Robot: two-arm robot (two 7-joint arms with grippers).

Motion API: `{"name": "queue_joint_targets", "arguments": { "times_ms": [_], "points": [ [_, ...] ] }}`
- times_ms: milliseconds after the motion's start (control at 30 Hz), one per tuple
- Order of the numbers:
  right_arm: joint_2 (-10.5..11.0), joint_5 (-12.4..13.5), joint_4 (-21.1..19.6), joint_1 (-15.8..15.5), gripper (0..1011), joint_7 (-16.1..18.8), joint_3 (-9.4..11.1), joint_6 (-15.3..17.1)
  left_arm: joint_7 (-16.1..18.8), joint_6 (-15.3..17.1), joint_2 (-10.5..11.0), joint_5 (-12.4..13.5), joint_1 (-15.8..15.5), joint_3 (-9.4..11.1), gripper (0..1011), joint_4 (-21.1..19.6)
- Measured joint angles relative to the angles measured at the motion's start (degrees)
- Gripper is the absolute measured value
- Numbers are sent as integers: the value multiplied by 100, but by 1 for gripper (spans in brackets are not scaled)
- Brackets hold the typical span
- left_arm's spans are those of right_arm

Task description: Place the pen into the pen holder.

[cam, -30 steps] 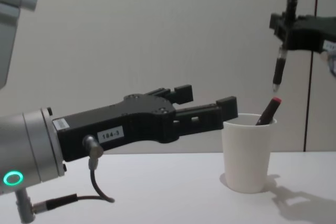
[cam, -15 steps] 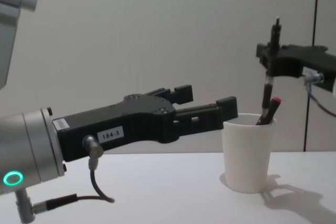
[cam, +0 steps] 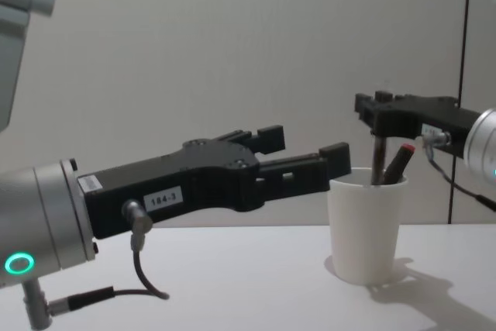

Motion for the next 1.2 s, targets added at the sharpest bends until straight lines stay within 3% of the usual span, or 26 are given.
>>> {"name": "queue_joint_targets", "arguments": {
  "times_ms": [233, 400, 867, 1200],
  "points": [
    [-44, 18, 103, 44, 396, 24, -18, 27, 0, 0, 0, 0, 0, 0, 1001, 0],
    [-67, 29, 154, 64, 607, 35, -27, 42, 0, 0, 0, 0, 0, 0, 1001, 0],
    [-64, 93, 89, 50, 984, 67, -19, 53, 0, 0, 0, 0, 0, 0, 1001, 0],
    [41, 259, -255, -112, 1002, 80, 32, 65, 0, 0, 0, 0, 0, 0, 1001, 0]
  ]
}}
